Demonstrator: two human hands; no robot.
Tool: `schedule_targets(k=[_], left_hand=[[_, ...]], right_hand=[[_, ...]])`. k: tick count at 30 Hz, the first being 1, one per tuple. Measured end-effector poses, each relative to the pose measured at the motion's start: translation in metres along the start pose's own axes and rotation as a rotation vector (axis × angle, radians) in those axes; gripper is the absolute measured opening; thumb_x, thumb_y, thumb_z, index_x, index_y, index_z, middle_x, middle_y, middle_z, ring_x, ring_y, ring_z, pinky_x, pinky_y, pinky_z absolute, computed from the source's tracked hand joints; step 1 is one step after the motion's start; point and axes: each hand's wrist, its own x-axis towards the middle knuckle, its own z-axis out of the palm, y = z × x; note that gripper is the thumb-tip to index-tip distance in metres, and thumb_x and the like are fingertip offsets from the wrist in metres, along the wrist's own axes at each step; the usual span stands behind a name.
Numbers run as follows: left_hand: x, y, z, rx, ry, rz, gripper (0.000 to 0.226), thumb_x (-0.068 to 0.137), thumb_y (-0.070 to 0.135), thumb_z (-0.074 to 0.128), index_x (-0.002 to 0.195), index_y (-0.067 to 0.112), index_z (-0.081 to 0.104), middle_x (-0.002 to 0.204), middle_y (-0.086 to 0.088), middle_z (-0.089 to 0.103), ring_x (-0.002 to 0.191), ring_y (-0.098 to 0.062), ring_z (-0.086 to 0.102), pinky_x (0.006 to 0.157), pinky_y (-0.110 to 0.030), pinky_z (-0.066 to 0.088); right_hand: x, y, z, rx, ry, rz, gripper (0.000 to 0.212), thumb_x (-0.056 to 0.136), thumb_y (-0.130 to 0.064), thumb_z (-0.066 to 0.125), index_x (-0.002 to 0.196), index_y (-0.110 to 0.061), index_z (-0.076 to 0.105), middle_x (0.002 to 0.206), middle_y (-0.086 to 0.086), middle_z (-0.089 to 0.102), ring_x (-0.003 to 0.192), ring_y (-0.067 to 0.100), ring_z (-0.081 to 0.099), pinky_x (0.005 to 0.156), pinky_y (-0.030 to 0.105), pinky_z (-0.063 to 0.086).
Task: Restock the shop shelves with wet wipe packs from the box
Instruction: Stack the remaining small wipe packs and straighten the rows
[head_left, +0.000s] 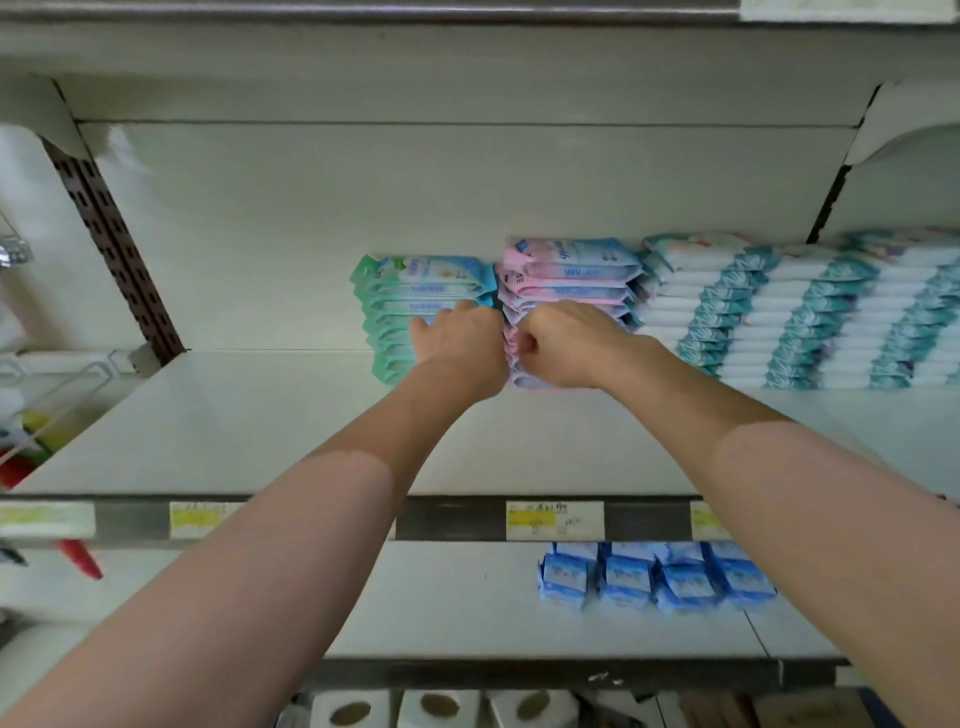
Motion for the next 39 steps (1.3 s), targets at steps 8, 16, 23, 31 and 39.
schedule_targets(k=[8, 16, 23, 31, 39], left_hand=[[-0.038, 0.029, 0.006, -0.006, -0.070, 0.108, 0.037, 0.089, 0.015, 0.052, 0.126, 0.022, 0.053, 0.125, -0.003, 0.054, 0.114, -0.025, 0.052, 0.104, -0.044, 0.028], [-0.101, 0.056, 0.019, -0.059, -0.210, 0.292, 0.037, 0.090, 0.015, 0.054, 0.127, 0.023, 0.054, 0.127, 0.001, 0.057, 0.117, -0.024, 0.053, 0.104, -0.040, 0.028], [-0.192, 0.073, 0.037, -0.092, -0.296, 0.564, 0.040, 0.086, 0.010, 0.054, 0.125, 0.020, 0.056, 0.121, -0.004, 0.060, 0.113, -0.027, 0.056, 0.102, -0.042, 0.030], [-0.307, 0.136, 0.040, -0.062, -0.406, 0.882, 0.038, 0.090, 0.014, 0.052, 0.127, 0.020, 0.054, 0.125, -0.005, 0.057, 0.116, -0.028, 0.053, 0.101, -0.044, 0.032], [-0.455, 0.225, 0.033, -0.029, -0.448, 1.238, 0.039, 0.087, 0.007, 0.053, 0.125, 0.017, 0.056, 0.109, -0.005, 0.061, 0.102, -0.028, 0.057, 0.107, -0.051, 0.028]], right_hand=[[-0.058, 0.007, 0.004, 0.001, -0.045, 0.150, 0.017, 0.088, -0.016, 0.054, 0.097, -0.013, 0.068, 0.103, 0.008, 0.066, 0.094, 0.029, 0.059, 0.073, 0.031, 0.047], [-0.145, -0.009, 0.009, 0.006, -0.260, 0.424, 0.019, 0.090, -0.017, 0.051, 0.105, -0.015, 0.063, 0.106, 0.008, 0.062, 0.087, 0.027, 0.055, 0.070, 0.029, 0.043], [-0.258, -0.042, 0.033, 0.008, -0.230, 0.623, 0.019, 0.088, -0.017, 0.052, 0.098, -0.011, 0.068, 0.101, 0.011, 0.067, 0.095, 0.031, 0.062, 0.072, 0.031, 0.046], [-0.410, -0.063, 0.036, 0.064, -0.274, 0.928, 0.022, 0.092, -0.023, 0.051, 0.109, -0.015, 0.062, 0.106, 0.007, 0.063, 0.097, 0.028, 0.060, 0.070, 0.030, 0.042], [-0.592, -0.086, 0.026, 0.136, -0.266, 1.332, 0.020, 0.091, -0.016, 0.050, 0.104, -0.013, 0.063, 0.097, 0.006, 0.063, 0.087, 0.026, 0.060, 0.075, 0.036, 0.053]])
